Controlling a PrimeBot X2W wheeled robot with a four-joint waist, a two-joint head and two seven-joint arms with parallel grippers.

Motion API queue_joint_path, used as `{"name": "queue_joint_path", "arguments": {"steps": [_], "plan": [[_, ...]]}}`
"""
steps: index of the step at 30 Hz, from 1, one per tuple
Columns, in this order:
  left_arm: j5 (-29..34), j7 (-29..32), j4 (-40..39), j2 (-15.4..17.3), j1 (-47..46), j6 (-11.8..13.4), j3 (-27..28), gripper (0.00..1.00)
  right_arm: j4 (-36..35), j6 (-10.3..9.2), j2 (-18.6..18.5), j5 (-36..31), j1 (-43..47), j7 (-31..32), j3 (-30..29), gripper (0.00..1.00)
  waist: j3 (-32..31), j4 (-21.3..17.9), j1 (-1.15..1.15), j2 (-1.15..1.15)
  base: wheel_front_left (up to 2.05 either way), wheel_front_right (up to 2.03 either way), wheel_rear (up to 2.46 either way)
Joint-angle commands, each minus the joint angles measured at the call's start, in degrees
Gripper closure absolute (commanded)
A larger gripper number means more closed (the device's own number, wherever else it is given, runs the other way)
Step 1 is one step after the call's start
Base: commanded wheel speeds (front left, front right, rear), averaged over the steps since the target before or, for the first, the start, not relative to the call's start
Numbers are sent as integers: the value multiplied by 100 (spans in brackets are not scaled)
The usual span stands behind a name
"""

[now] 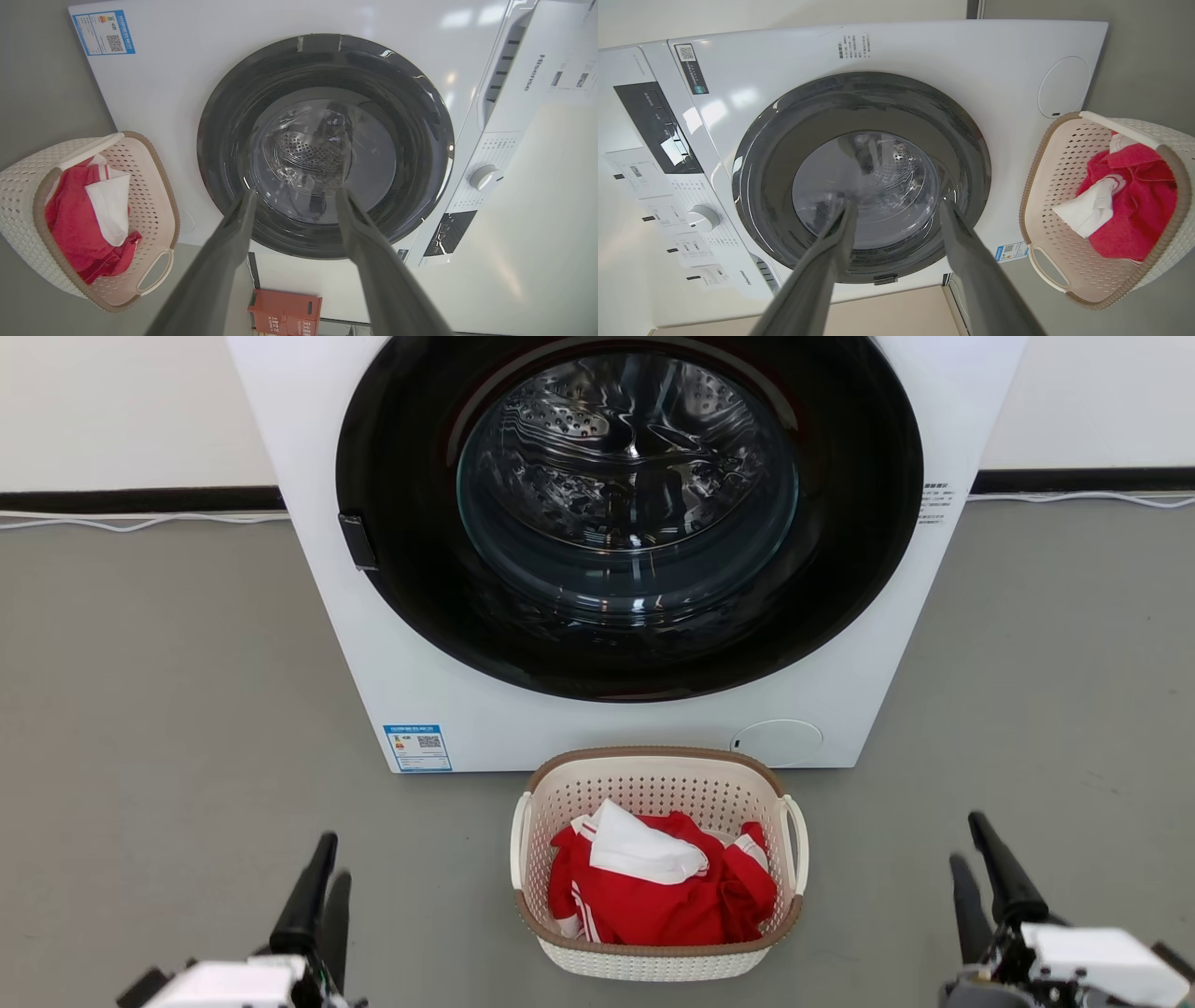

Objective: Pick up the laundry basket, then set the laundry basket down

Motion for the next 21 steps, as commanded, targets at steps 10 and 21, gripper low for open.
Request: {"name": "queue_joint_path", "arguments": {"steps": [10,21], "plan": [[65,-163,-68,17,-12,-3,-77,0,-146,3,-17,-49,20,-155,43,0,-1,1,4,0,0,0,0],[505,-349,-83,29,-8,-7,-113,0,-277,7,-92,-752,38,-349,96,0,13,7,0,0,0,0,0]]}}
